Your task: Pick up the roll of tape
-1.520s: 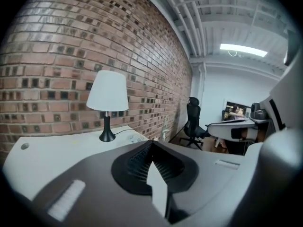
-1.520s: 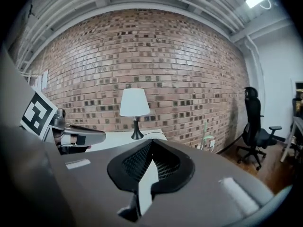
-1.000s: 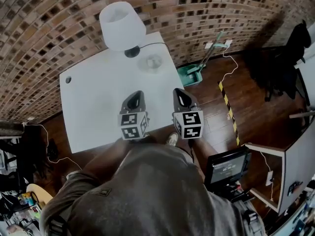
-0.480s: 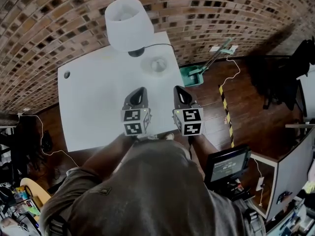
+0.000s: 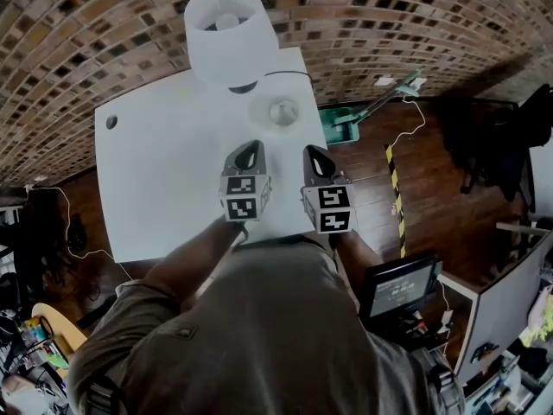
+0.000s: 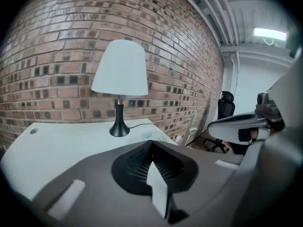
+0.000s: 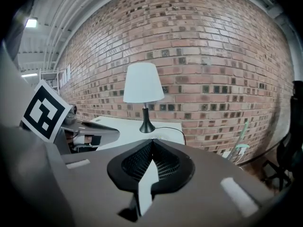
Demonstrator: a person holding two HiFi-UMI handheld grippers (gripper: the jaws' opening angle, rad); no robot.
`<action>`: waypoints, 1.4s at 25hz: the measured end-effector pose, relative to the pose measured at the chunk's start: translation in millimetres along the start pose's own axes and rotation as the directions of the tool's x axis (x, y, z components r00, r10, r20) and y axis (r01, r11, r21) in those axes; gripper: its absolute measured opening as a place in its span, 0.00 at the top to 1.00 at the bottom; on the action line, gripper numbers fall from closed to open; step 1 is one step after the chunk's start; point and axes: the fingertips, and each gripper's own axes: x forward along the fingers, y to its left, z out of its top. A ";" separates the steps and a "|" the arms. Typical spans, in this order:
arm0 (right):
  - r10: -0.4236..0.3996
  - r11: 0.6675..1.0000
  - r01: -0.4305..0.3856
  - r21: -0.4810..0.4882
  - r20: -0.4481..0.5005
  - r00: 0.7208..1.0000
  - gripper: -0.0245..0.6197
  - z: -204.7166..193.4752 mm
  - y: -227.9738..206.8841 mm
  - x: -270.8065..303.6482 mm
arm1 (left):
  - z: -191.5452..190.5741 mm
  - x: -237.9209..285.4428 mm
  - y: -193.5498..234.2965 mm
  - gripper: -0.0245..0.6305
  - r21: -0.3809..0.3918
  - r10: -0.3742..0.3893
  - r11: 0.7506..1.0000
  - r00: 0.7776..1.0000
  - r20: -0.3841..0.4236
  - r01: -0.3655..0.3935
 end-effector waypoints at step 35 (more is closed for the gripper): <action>0.098 0.991 -0.082 0.104 -0.154 0.983 0.94 -44.8 -58.1 77.4 | -43.4 160.6 20.2 0.65 -0.071 0.035 0.996 0.943 -0.331 -0.062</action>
